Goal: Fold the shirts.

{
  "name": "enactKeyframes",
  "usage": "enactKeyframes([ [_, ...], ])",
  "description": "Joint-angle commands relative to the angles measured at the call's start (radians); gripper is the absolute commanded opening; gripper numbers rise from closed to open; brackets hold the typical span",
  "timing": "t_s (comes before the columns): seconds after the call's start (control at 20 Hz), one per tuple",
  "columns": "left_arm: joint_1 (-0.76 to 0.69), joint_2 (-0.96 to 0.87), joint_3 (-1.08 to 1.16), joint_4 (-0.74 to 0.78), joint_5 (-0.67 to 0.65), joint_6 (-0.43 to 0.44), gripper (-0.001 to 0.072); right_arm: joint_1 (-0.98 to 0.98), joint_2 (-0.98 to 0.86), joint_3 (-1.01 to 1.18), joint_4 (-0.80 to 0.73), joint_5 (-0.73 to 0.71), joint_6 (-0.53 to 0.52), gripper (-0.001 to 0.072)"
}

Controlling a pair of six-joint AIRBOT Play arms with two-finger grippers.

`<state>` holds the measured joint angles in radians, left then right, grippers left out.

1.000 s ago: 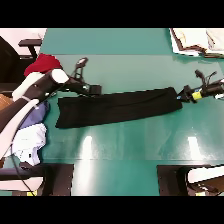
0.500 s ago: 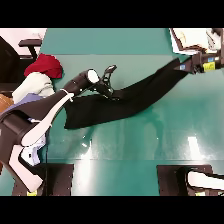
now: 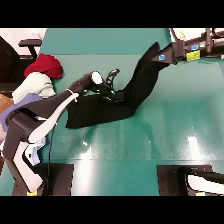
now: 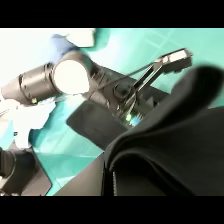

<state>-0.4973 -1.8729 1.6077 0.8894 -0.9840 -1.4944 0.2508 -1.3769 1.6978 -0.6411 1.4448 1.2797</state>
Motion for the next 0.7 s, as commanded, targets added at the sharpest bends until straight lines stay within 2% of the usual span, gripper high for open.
enactKeyframes([
  [0.0,0.102,0.115,0.003,0.052,-0.081,0.011,0.0021,0.101,0.001,0.006,0.003,-0.033,0.002,0.0014],
  [0.15,0.254,0.309,0.002,0.146,-0.104,0.019,0.0021,0.253,-0.032,0.006,0.005,-0.131,-0.011,0.0015],
  [0.35,0.436,0.553,0.002,0.292,-0.103,0.036,0.0022,0.521,-0.187,0.014,0.004,-0.336,-0.053,0.0016],
  [0.4,0.475,0.597,0.002,0.320,-0.109,0.036,0.0022,0.576,-0.239,0.036,0.004,-0.375,-0.060,0.0052],
  [0.45,0.508,0.631,0.002,0.329,-0.117,0.036,0.0022,0.619,-0.292,0.076,0.003,-0.385,-0.091,0.0229],
  [0.5,0.539,0.659,0.002,0.330,-0.129,0.036,0.0022,0.649,-0.335,0.117,0.003,-0.376,-0.119,0.0346],
  [0.65,0.586,0.688,0.002,0.330,-0.160,0.035,0.0022,0.651,-0.422,0.225,-0.053,-0.249,-0.111,0.0349],
])
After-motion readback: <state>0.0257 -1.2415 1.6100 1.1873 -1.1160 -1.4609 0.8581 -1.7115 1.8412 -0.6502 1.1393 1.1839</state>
